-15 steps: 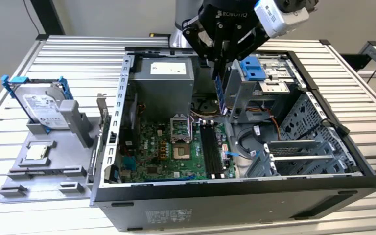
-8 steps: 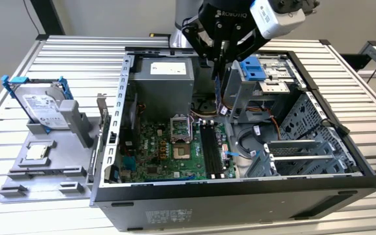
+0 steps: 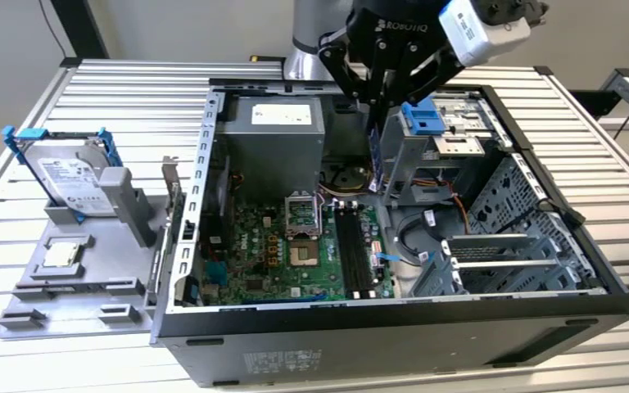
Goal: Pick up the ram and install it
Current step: 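Insert the ram into the slot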
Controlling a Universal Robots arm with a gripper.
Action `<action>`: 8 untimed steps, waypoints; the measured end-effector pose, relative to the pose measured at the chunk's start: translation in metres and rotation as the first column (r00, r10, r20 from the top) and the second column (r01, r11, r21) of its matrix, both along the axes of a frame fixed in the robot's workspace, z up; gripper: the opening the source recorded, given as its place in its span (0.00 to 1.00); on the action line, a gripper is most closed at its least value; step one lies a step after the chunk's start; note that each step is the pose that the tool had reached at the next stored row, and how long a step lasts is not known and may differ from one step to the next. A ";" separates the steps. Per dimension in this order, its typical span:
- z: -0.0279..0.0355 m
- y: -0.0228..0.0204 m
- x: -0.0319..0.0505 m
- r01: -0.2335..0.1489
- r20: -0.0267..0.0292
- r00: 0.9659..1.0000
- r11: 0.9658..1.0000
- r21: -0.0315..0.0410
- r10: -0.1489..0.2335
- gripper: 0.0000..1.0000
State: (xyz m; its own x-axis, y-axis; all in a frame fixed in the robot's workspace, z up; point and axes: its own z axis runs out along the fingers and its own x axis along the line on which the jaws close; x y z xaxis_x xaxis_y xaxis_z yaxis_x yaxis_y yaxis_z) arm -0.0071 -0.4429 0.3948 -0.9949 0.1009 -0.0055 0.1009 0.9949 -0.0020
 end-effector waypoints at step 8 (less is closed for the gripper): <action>-0.0029 0.0000 0.0104 -0.050 0.000 0.999 0.999 -0.006 0.050 0.00</action>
State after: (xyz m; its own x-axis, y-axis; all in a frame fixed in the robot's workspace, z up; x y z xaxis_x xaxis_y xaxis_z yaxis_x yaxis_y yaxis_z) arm 0.0034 -0.4429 0.3919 -0.9987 0.0515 -0.0058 0.0515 0.9986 -0.0077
